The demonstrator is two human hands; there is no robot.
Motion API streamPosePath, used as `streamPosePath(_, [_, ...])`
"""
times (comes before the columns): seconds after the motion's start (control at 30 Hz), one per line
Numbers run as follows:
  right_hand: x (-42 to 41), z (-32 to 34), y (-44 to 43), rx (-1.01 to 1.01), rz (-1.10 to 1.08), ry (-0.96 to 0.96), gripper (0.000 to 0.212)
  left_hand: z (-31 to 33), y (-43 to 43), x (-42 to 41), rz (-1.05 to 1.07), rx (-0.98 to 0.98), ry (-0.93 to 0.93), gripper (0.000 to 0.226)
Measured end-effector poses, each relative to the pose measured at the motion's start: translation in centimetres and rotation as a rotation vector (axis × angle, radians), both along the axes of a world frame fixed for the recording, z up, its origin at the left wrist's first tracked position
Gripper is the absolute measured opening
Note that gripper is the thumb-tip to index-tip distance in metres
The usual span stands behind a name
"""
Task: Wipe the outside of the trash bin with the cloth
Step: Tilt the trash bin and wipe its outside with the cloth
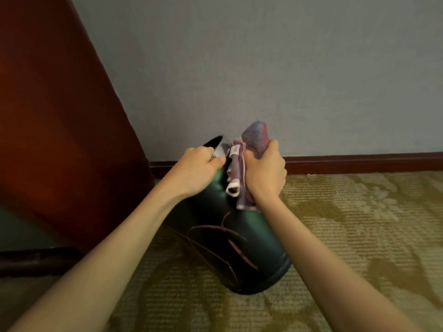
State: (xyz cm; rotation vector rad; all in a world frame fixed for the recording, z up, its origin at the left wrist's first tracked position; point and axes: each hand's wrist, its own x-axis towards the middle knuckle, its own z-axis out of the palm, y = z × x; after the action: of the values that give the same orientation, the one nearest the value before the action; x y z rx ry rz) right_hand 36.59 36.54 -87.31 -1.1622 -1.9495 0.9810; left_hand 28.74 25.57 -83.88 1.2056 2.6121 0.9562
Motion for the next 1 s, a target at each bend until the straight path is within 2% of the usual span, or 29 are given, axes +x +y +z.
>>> streamPosePath(0.13, [2.2, -1.0, -3.9, 0.080, -0.008, 0.164, 0.031, 0.1, 0.7, -0.7, 0.010, -0.013, 0.008, 0.033])
streamPosePath(0.27, [2.6, -1.3, -4.9, 0.027, 0.002, 0.218, 0.029, 0.2, 0.8, -1.0, 0.038, -0.020, -0.008, 0.035])
streamPosePath(0.53, [1.0, -0.6, -0.2, -0.085, 0.002, 0.067, 0.025, -0.3, 0.4, 0.3, 0.074, -0.026, 0.025, 0.035])
streamPosePath(0.67, [-0.4, -0.8, 3.2, -0.237, 0.033, -0.065, 0.035, -0.4, 0.4, 1.7, 0.047, -0.003, 0.066, 0.039])
streamPosePath(0.77, [-0.8, -1.4, 4.8, -0.313, 0.053, -0.094, 0.044, -0.4, 0.9, 2.1, 0.049, -0.013, 0.084, 0.040])
streamPosePath(1.0, [2.5, -4.1, 6.2, -0.343, 0.014, -0.103, 0.046, -0.4, 1.9, 2.0, 0.079, -0.055, 0.078, 0.037])
